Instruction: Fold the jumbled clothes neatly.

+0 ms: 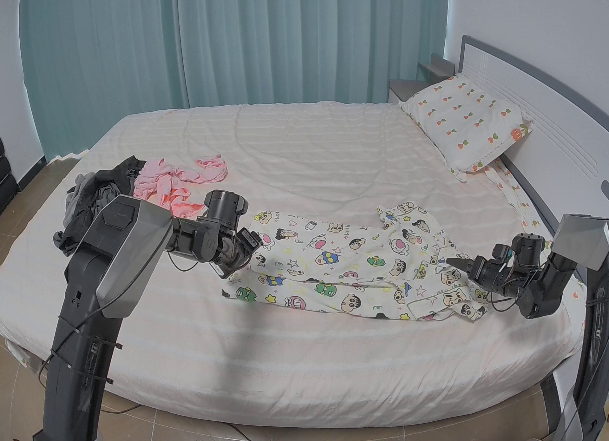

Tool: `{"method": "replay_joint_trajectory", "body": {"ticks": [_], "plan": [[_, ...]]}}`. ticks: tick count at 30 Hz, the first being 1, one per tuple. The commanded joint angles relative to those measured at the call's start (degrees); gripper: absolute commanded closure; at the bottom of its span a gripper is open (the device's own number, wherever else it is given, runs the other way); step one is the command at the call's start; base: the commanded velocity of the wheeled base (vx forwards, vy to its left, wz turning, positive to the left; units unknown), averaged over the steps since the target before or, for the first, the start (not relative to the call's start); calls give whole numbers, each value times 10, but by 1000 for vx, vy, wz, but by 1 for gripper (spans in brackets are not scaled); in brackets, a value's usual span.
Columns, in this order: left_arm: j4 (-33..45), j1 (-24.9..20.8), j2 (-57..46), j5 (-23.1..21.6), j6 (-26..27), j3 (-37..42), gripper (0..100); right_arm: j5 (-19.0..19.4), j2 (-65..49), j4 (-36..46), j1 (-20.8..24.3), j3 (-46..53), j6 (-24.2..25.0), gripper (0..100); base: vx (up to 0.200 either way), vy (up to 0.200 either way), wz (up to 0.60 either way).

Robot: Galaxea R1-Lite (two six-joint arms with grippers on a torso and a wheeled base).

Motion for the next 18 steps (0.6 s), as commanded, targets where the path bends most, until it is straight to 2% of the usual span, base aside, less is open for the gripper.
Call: {"method": "replay_joint_trajectory", "body": {"ticks": [1,7,8,10,11,13,16,17,18], "plan": [[6,12,-7,1,-5,-4,0,-13,-2,4,-11,-3,0,0,0,0,0],[16,45,-51,-4,-18,20,0,-28,-26,6,-45,8,0,0,0,0,0],[15,58,-86,-35,-16,61,0,-33,-41,6,-63,19,0,0,0,0,0],[11,72,-130,-92,-16,105,0,-38,-61,5,-69,33,11,0,0,0,0],[11,79,-163,-133,-14,136,0,-42,-81,4,-67,48,35,0,0,0,0],[11,85,-216,-182,-14,192,0,-52,-118,-1,-57,75,90,0,0,0,0],[-11,95,-289,-225,-13,289,0,-82,-172,-1,-24,115,170,0,0,0,0],[-19,97,-299,-230,-13,304,0,-88,-177,-2,-19,122,180,0,0,0,0],[-54,101,-327,-244,-14,358,0,-109,-190,-3,1,144,205,0,0,0,0]]}}
